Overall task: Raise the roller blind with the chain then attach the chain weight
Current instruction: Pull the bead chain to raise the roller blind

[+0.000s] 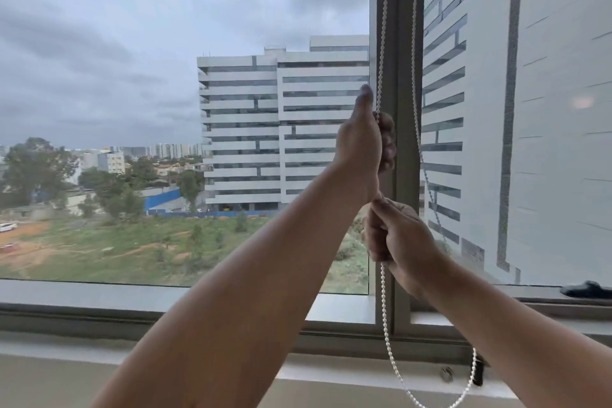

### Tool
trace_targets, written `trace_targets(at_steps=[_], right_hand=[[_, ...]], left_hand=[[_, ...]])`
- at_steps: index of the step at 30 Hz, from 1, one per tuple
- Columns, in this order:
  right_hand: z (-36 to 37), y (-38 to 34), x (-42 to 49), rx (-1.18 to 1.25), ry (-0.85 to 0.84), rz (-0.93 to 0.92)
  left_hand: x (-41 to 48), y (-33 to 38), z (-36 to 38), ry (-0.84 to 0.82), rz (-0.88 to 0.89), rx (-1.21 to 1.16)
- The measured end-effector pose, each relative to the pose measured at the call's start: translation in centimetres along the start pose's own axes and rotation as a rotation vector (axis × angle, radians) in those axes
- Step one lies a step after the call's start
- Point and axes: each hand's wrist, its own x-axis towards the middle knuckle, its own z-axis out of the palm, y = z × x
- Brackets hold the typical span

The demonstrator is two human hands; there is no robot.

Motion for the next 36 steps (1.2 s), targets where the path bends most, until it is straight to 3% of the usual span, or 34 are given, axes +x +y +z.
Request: trace_targets(at_steps=[6, 12, 16, 18, 21, 23, 26, 30, 36], right_hand=[[-0.2, 1.9, -2.6, 0.036, -0.019, 0.046], [-1.5, 10.3, -6.7, -0.075, -0.063, 0.330], [-2.8, 11.1, -6.9, -0.259, -0.259, 0.446], [-3.1, 9.9, -6.0, -0.239, -0.232, 0.462], [-3.7, 6.9, -3.3, -0.139, 0.055, 0.383], [-3.7, 4.0, -1.5, 0.007, 0.161, 0.299], [-2.9, 0.4, 0.2, 0.178, 0.150, 0.249], [-1.3, -0.4, 0.8, 0.220, 0.126, 0.193], [-1.0, 0.3, -0.2, 0.214, 0.111, 0.050]], left_hand=[[-1.5, -4.2, -1.1, -0.018, -0.029, -0.043], [-4.4, -13.8, -4.3, 0.050, -0.217, 0.335], [-6.1, -16.3, -5.5, 0.102, -0.118, 0.490], [-6.1, -16.7, -5.7, 0.123, -0.102, 0.483], [-5.9, -16.8, -5.8, 0.118, -0.124, 0.406], [-6.3, -16.6, -5.8, 0.122, -0.117, 0.389], [-6.7, -16.2, -5.5, 0.141, -0.081, 0.351], [-7.4, -16.2, -5.1, 0.106, -0.051, 0.228], [-6.8, -16.3, -7.0, -0.152, -0.058, 0.205]])
